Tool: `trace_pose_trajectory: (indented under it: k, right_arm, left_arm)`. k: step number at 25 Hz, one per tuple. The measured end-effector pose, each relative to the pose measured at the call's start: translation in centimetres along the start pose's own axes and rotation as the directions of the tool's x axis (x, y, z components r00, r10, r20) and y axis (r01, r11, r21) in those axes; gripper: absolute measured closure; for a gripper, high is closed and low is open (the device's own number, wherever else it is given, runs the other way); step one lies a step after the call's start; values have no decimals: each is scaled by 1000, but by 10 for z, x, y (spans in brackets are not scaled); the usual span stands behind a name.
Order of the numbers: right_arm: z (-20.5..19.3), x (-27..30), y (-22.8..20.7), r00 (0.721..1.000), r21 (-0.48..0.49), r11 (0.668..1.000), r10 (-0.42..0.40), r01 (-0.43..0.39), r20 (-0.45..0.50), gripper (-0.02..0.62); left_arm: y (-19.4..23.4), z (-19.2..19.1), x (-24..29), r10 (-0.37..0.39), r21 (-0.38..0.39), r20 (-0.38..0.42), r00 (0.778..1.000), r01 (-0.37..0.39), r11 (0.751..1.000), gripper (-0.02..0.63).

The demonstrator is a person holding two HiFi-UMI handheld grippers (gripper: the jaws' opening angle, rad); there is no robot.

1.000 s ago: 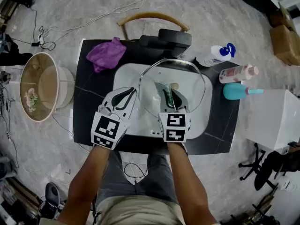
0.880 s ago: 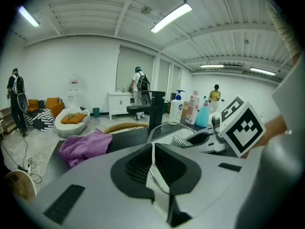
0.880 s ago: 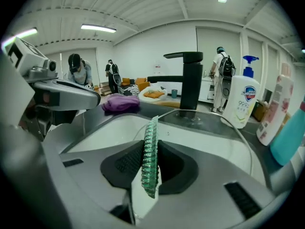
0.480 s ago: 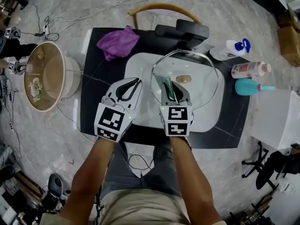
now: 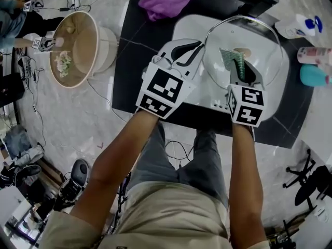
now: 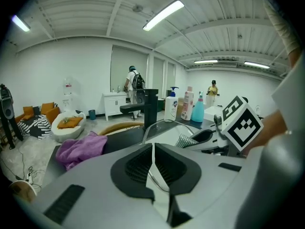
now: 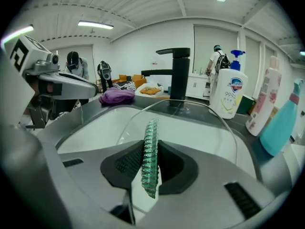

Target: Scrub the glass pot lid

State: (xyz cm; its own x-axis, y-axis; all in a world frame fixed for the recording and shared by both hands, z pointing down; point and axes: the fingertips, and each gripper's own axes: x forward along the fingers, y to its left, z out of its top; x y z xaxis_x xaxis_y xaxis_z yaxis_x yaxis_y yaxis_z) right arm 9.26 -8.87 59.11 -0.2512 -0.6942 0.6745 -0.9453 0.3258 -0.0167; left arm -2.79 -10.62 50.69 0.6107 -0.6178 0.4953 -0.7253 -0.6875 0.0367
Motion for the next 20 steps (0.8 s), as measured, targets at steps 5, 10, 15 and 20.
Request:
trace_pose_trajectory:
  k: [5, 10, 15, 20]
  right_arm:
    - [-24, -20, -67, 995, 27, 995, -98, 99, -32, 509]
    - [-43, -44, -137, 976, 71, 975, -209, 212, -54, 508]
    - [-49, -61, -174, 960, 99, 956, -273, 278, -57, 508]
    - [-48, -65, -186, 961, 111, 955, -272, 276, -52, 508]
  left_arm:
    - [-29, 5, 20, -51, 15, -8, 999, 51, 999, 575]
    - [-57, 12, 41, -96, 21, -10, 995, 96, 995, 575]
    - [-76, 16, 57, -127, 22, -15, 992, 127, 992, 575]
    - [-90, 25, 73, -146, 27, -19, 989, 146, 989, 575]
